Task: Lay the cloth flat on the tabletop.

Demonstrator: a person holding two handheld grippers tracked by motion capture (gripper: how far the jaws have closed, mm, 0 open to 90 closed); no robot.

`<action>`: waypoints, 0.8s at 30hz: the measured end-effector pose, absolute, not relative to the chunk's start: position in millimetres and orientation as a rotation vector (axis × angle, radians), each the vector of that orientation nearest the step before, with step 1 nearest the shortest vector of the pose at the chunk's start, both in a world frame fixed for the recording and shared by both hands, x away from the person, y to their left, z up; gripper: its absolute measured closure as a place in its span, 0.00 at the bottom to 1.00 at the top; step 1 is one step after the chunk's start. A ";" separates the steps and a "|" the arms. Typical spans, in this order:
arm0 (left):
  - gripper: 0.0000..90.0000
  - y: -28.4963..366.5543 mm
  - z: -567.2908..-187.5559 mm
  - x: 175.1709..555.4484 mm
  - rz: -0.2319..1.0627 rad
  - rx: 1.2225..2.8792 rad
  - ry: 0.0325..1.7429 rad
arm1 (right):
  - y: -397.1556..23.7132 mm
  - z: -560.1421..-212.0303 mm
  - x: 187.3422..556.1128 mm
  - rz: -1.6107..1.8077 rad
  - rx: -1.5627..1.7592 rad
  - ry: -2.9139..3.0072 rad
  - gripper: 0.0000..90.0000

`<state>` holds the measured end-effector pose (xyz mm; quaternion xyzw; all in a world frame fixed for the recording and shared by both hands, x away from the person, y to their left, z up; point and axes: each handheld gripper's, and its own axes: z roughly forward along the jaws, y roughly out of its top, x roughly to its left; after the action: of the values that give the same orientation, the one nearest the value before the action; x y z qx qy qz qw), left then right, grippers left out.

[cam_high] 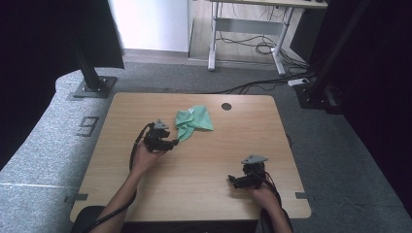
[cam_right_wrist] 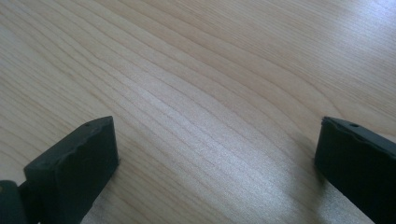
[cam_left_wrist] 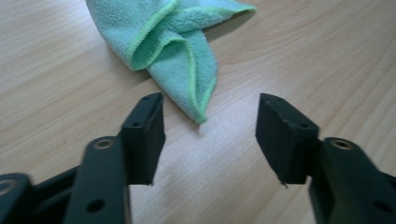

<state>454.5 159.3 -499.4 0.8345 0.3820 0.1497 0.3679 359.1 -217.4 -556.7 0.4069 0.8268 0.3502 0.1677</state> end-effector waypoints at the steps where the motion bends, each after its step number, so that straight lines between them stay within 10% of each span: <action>1: 0.50 158.0 -499.7 456.1 0.383 2.145 0.980 | -217.4 -556.7 359.1 0.997 1.157 2.352 0.00; 24: 0.78 134.3 -526.4 491.0 0.416 2.213 1.010 | -217.4 -556.7 359.1 0.997 1.157 2.352 0.00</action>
<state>491.0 134.3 -526.4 0.8463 0.3862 0.1589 0.3308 359.1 -217.4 -556.7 0.4068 0.8269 0.3503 0.1677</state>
